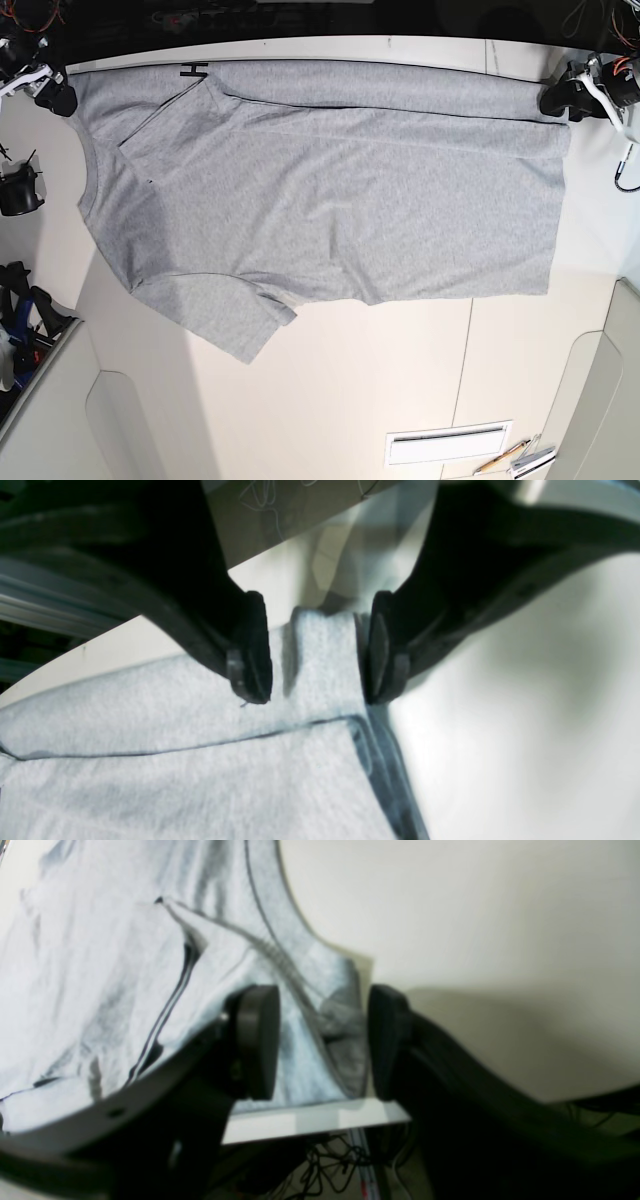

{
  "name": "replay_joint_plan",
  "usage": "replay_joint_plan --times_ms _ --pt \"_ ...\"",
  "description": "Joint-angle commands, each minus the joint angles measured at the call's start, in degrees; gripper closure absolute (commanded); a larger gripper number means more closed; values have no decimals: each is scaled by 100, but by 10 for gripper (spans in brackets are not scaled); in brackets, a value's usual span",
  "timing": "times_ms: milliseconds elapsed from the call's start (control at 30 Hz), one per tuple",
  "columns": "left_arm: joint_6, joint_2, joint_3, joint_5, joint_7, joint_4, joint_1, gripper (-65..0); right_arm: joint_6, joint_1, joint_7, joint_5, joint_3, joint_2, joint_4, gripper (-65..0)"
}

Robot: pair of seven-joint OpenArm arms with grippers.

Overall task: Fold the T-shirt properly
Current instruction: 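Release the fabric and move both grippers to the shirt's opposite edge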

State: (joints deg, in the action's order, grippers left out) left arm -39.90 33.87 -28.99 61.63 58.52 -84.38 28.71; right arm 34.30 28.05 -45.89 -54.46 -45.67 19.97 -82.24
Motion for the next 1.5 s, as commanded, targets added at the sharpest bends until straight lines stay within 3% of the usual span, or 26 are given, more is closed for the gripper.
replay_joint_plan --times_ms 0,233,500,633,800,1000,1167,1467 --pt "-10 122 -61 33 44 -74 20 -342 15 -13 111 -109 -120 116 -92 -283" --pt "-10 122 -251 35 129 -74 15 -342 17 -173 109 -109 -490 125 -140 -283" --pt "-10 125 -1388 249 133 -74 15 -342 15 -507 109 -103 -509 284 -177 -283" --pt "-10 138 -1648 376 83 -74 -17 -342 15 -870 109 -87 -507 354 -177 -283" --pt "-10 186 -1646 391 -50 -74 -131 -393 0 -1436 140 101 -446 435 -177 -283" --pt "-10 186 -1532 306 -57 -74 -691 -393 -39 -2166 498 772 61 446 -177 -285" --pt "-10 188 -1115 -251 -446 -68 -1134 -393 -181 -2765 815 1370 863 446 -166 -353" --pt "-10 186 -94 -1325 -1217 361 -2009 -394 -450 -4070 1314 2455 2041 446 944 -356"
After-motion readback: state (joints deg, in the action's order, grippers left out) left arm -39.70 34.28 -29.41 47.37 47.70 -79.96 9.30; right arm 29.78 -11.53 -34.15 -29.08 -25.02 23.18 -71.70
